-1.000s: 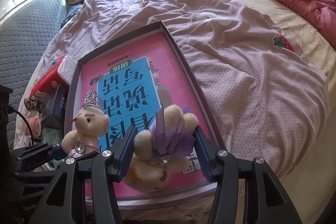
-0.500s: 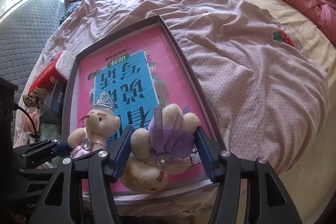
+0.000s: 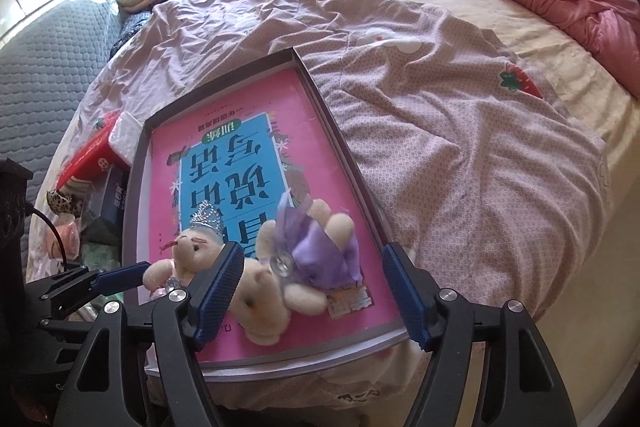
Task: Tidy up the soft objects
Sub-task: 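Lower both bears onto the pink book and open both tools, then move both open tools back over the pile of soft items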
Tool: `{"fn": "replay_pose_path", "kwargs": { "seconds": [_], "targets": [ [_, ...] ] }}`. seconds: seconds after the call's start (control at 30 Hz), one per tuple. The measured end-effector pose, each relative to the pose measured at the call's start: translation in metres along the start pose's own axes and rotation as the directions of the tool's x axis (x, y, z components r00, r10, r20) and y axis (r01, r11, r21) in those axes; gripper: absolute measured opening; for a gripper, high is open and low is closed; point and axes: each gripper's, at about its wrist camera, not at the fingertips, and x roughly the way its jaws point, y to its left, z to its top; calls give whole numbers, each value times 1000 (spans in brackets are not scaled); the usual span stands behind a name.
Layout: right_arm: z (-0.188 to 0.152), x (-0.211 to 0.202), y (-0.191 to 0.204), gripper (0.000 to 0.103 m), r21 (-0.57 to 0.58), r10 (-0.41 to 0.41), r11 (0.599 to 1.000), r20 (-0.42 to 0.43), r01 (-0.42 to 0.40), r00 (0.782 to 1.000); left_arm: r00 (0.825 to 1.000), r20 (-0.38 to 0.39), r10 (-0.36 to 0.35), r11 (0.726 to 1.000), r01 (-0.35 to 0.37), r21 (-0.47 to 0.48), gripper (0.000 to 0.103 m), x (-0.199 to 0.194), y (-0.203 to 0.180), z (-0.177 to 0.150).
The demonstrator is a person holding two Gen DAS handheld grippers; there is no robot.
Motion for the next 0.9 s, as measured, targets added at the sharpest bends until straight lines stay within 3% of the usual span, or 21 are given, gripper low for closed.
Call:
{"fn": "replay_pose_path", "kwargs": {
  "seconds": [0.47, 0.9],
  "targets": [
    [5, -49, 30, 78, -48, 10, 999, 161, -3, 987, 986, 154, 64, 996, -55, -63, 80, -68, 32, -13],
    [-2, -75, 95, 79, -199, 101, 978, 208, -59, 973, 954, 258, 152, 976, -103, -193, 80, -139, 98, -44]
  ]
}}
